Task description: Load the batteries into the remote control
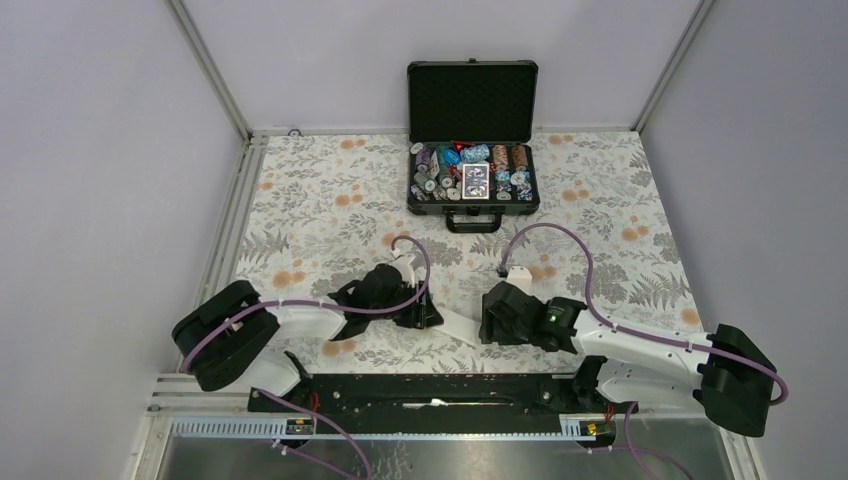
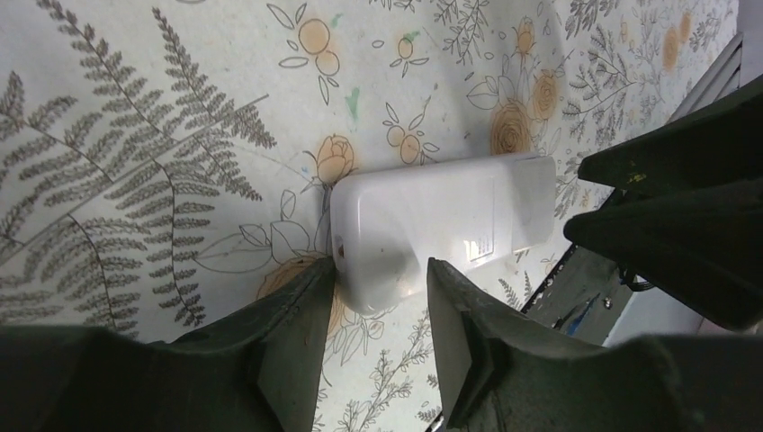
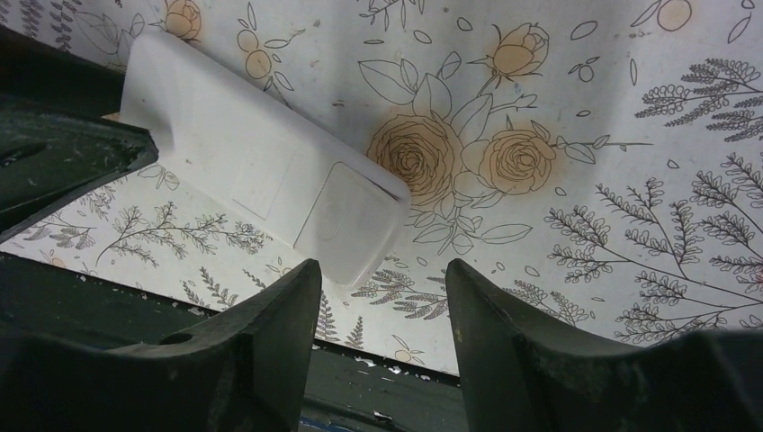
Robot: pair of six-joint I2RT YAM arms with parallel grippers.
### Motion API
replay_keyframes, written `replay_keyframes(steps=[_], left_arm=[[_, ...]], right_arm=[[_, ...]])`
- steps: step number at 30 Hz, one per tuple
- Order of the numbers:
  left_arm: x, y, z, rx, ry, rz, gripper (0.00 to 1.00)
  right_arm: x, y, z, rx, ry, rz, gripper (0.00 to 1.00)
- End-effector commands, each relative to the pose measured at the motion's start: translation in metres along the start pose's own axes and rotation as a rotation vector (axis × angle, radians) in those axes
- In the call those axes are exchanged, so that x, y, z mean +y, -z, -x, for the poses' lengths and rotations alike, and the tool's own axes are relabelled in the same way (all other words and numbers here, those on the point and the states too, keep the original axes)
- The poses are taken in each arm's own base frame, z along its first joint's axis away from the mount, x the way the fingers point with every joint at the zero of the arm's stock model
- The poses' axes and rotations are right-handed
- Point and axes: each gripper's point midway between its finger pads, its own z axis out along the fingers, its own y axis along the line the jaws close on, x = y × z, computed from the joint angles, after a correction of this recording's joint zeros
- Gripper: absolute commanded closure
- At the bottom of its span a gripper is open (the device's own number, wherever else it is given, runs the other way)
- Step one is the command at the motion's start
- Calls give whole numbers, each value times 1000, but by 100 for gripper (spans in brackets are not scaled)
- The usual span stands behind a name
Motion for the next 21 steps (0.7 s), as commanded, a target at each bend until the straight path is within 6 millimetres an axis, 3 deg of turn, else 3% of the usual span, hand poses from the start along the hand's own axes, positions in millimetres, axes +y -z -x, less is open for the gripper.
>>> replay_keyframes(steps=[1,21], left_arm=[[3,6,-11,11,18,7,53],[-6,4,-29,41,31,-28,57]], right_arm=[[-1,-2,5,-37,-46,-19,41],[0,-12,20,-88,-59,-73,57]])
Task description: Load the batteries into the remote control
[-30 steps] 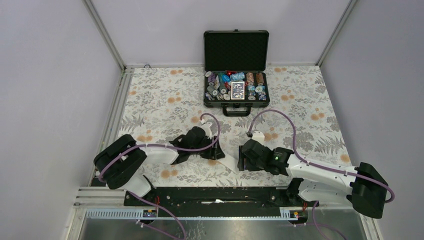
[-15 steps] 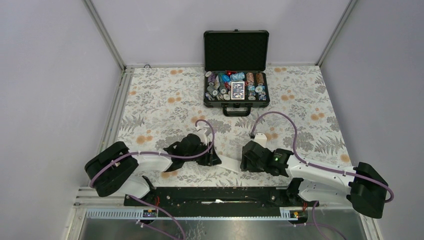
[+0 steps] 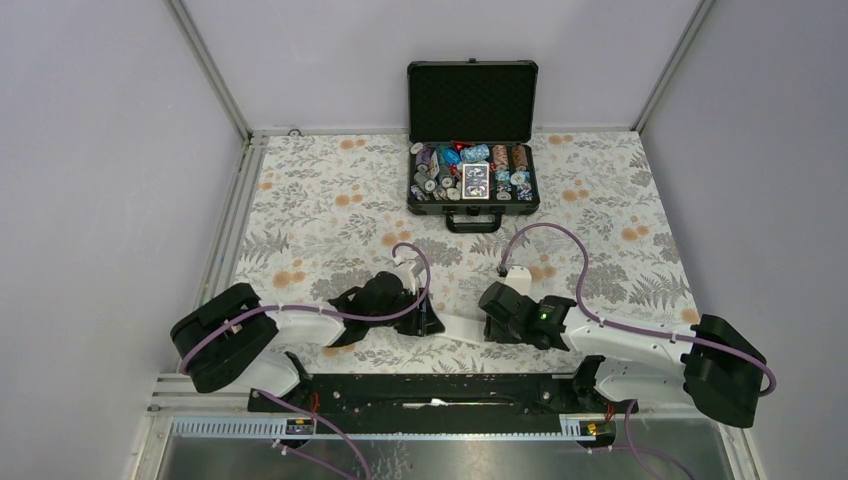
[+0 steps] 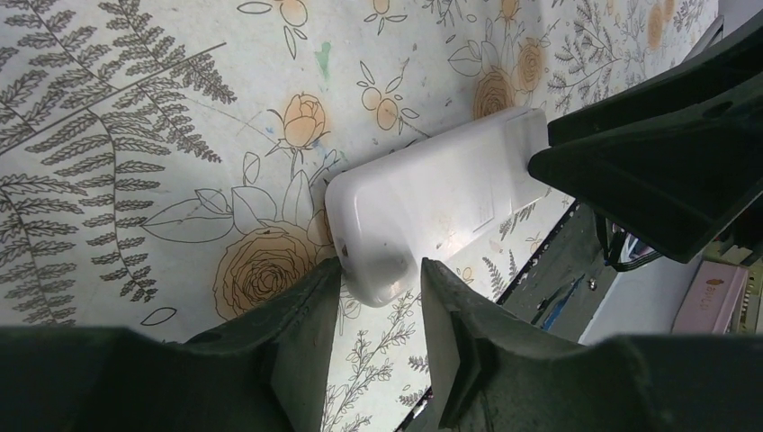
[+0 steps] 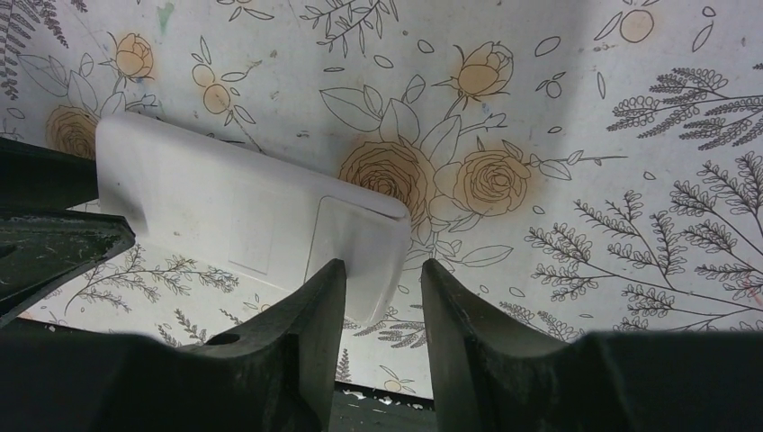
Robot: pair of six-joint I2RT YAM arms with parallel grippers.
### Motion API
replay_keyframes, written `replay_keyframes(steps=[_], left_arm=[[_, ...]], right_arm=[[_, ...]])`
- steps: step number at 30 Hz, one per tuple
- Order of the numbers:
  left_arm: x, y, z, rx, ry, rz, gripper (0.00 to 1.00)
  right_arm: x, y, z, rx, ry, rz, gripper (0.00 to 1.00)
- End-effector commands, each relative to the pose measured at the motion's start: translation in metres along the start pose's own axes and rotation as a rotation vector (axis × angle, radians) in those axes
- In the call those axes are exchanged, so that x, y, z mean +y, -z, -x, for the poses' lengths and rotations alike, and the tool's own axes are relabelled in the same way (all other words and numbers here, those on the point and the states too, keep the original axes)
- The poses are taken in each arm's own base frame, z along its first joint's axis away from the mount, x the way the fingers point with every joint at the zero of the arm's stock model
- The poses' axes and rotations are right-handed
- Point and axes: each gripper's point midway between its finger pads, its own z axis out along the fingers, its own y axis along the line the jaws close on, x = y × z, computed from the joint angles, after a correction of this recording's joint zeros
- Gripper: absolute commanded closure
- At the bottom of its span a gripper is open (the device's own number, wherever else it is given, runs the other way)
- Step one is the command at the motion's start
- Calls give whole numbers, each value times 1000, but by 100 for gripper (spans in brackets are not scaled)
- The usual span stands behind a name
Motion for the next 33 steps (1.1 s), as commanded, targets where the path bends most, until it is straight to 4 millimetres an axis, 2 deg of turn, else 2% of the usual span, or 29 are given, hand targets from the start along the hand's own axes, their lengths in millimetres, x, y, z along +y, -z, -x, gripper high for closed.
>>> replay_keyframes(steps=[1,9,17,21,33], left_arm=[[4,0,-11,21,7,3,57],[1,-5,-15,39,5,-3,59],[-2,-7,-16,41,0,-8,59],[-3,-8,-17,44,0,-13,60],[-5,-13,-21,67,-8,-20,64]], right_arm=[[11,2,19,-67,-30,11,58],[14,1,15,-51,-22,28,66],[17,-8,0,13,8,50,67],[16,-12,-7,46,33,41,72],[45,-13,-16,99,36,189,73]])
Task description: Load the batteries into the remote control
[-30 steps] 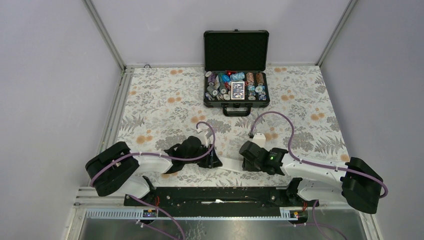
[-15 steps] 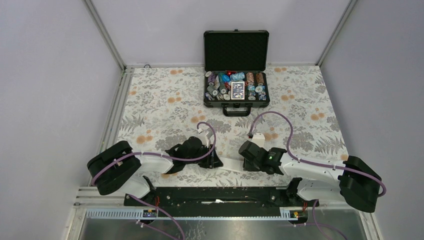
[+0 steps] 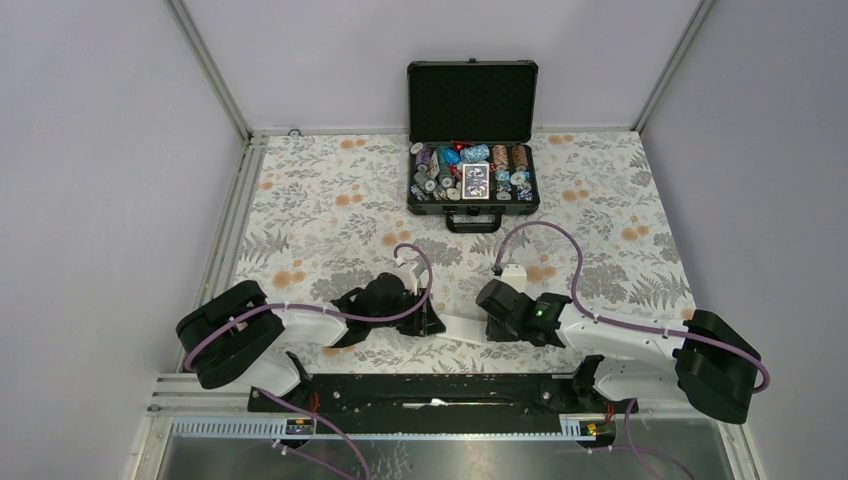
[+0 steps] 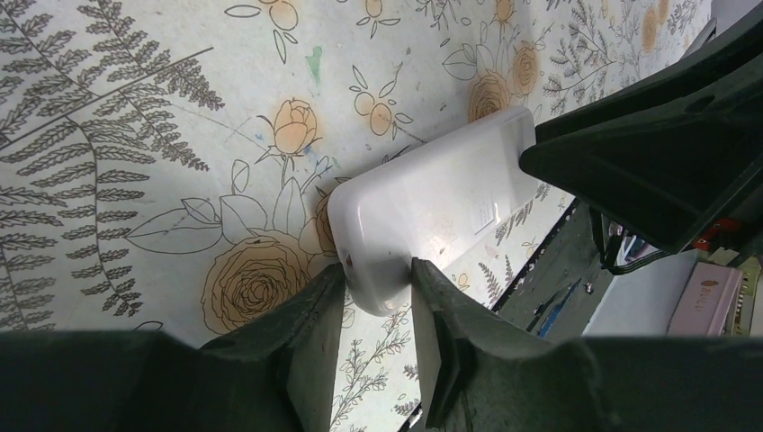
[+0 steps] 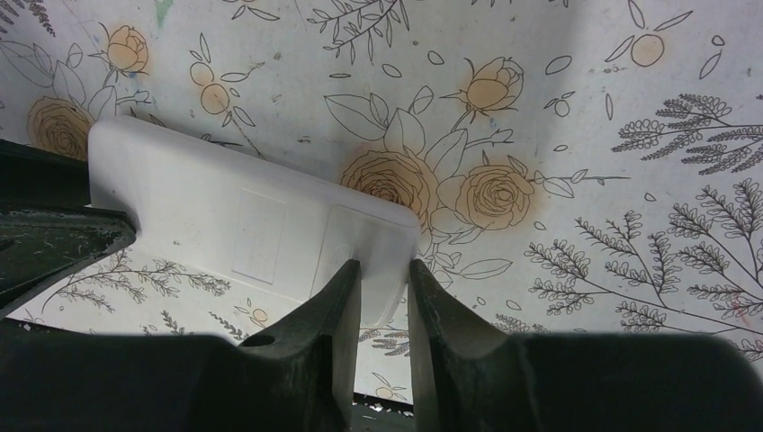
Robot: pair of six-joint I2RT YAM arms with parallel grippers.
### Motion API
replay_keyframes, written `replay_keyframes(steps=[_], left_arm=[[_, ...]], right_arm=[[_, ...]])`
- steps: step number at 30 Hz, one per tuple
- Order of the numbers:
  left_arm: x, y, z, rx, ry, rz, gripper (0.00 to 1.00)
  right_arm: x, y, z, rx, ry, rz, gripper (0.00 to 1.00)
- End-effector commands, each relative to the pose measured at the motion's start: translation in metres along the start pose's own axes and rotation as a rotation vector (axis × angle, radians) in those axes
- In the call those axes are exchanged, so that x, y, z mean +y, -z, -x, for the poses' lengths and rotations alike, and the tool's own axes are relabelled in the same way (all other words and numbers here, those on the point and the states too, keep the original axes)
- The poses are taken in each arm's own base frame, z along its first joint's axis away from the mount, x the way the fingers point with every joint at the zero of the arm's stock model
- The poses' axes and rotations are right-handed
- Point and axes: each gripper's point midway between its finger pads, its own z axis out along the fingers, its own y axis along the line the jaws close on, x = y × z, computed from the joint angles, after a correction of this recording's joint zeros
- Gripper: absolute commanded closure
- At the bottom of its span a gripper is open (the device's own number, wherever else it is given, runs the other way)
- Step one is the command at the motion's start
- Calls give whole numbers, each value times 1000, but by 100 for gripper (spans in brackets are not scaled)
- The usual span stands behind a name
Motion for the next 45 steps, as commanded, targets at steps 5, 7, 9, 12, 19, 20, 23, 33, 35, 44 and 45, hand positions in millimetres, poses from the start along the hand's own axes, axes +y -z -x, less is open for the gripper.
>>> replay_keyframes(steps=[5,7,9,12,19,20,23,33,35,44,45], left_arm=[[6,-5,-13,48,-34,49,63],[8,-2,-9,35,-48,74,60],[12,2,-4,19,-68,111,59],[20,9,4,-15,-99,172,55],[25,28,25,-105,-130,243,45],[25,32,28,-117,-132,247,44],[23,42,35,-156,-137,260,37],[20,90,58,-341,-103,285,15],[20,96,60,-376,-85,271,13],[20,104,62,-417,-83,256,1],[20,104,61,-417,-85,256,1]], right_arm=[[34,3,6,2,42,130,62],[32,9,14,-30,70,125,57],[32,14,22,-56,105,119,53],[31,22,29,-71,164,107,47],[33,39,50,-121,288,101,31],[34,41,52,-127,310,105,28],[37,44,58,-144,359,111,20],[50,48,62,-118,562,162,0],[59,44,54,-83,592,214,0],[71,15,28,59,675,269,0],[71,11,25,73,682,267,0]])
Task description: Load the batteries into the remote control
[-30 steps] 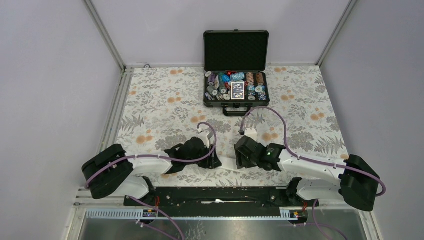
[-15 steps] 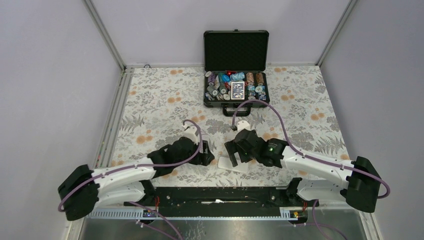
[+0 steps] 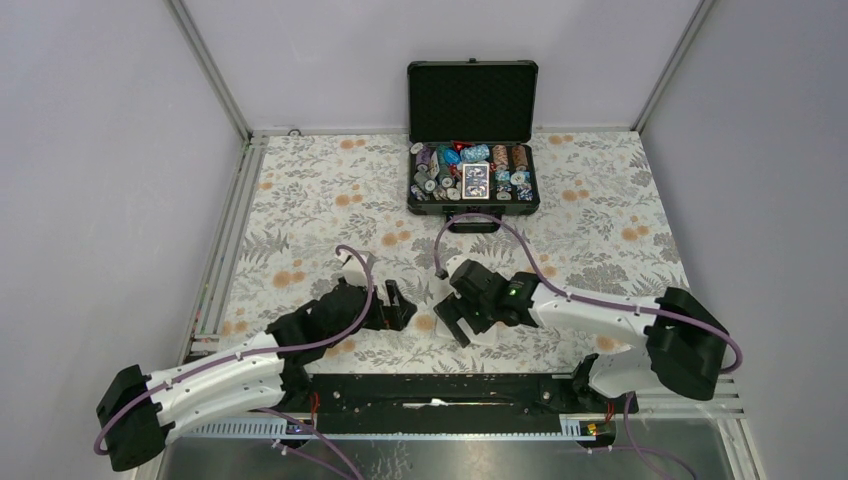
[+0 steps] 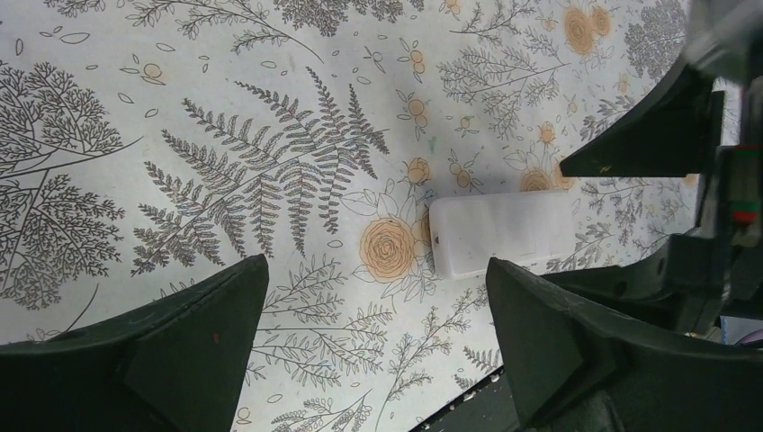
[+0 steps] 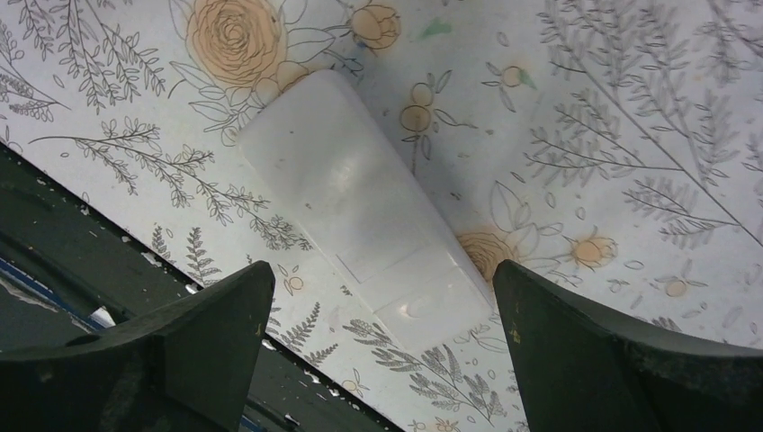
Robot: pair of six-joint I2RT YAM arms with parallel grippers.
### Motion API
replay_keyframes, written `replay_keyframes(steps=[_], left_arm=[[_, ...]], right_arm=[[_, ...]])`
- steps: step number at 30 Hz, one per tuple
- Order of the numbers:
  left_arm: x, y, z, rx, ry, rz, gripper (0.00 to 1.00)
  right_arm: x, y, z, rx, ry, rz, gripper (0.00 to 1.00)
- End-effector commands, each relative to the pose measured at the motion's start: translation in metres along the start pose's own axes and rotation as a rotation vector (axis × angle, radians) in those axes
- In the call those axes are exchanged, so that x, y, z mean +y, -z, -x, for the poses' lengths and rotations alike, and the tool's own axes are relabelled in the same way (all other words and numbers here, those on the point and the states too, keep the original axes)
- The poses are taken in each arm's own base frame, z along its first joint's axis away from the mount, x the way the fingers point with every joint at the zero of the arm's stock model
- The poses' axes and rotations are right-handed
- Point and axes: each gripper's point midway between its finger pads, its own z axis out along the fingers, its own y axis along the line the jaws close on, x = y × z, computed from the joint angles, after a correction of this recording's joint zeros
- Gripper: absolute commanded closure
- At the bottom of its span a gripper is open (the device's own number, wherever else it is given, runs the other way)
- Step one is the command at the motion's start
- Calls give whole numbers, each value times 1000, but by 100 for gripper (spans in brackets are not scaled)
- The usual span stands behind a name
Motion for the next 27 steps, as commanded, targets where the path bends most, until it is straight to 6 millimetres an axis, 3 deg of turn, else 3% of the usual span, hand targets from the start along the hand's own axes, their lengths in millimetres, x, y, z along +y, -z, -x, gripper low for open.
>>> replay_keyframes(steps=[1,14,18,27], left_arm=[[2,-2,5,-33,5,10,1],[-1,-7,-5,0,9,-22,1],[-7,-11,-9,23,7,-46,1],[-7,-11,-8,21,11,-46,1]], right_arm=[[17,-9,9,1,51,84,0],[13,-38,-20,138,7,45,0],[30,-39,-33,198,-34,126,0],[26,-27,-56,229,-131,101,3]])
